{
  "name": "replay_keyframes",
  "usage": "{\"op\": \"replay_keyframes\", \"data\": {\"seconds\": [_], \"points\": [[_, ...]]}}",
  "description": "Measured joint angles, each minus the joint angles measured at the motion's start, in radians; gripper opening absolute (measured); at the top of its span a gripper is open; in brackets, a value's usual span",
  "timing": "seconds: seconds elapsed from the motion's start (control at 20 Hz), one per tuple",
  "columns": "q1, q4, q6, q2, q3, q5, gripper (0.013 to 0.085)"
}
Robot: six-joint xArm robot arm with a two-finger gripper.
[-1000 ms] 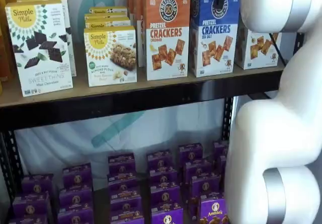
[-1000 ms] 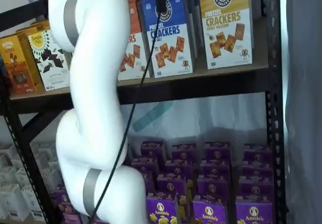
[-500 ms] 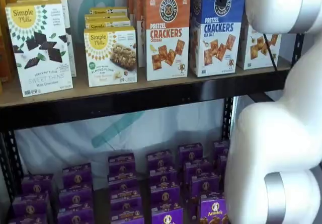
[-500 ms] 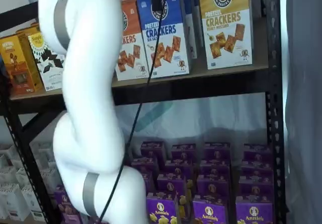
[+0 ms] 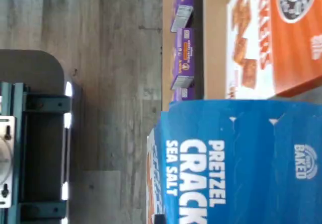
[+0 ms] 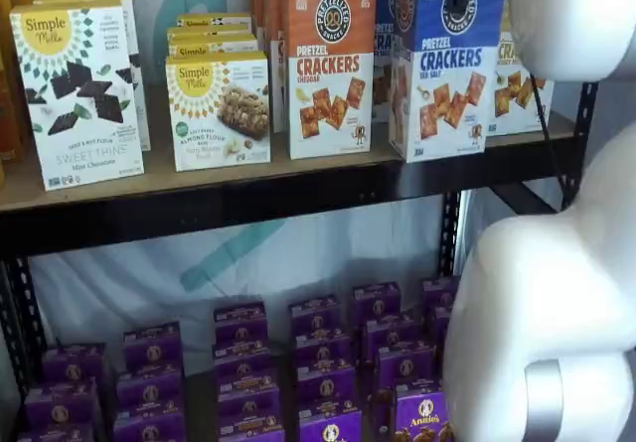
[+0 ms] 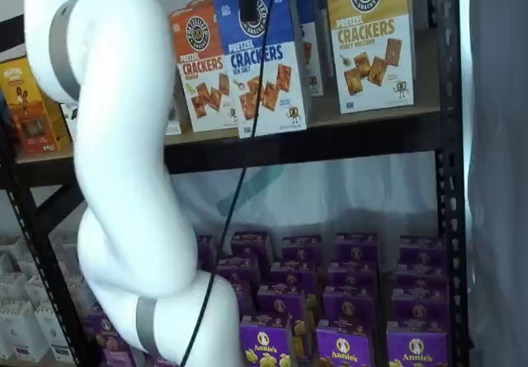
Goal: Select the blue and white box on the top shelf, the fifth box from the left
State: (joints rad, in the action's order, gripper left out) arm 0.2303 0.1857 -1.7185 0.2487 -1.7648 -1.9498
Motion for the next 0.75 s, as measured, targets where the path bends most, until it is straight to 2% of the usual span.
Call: {"op": "replay_keyframes", "data": {"seconds": [0.4,0.75], "points": [[0.015,-0.022,-0.026,0.120,0.132,-0.001,0.0570],[0.040,-0.020,-0.051,0.165,0.193,-0.004,0.0570]]}}
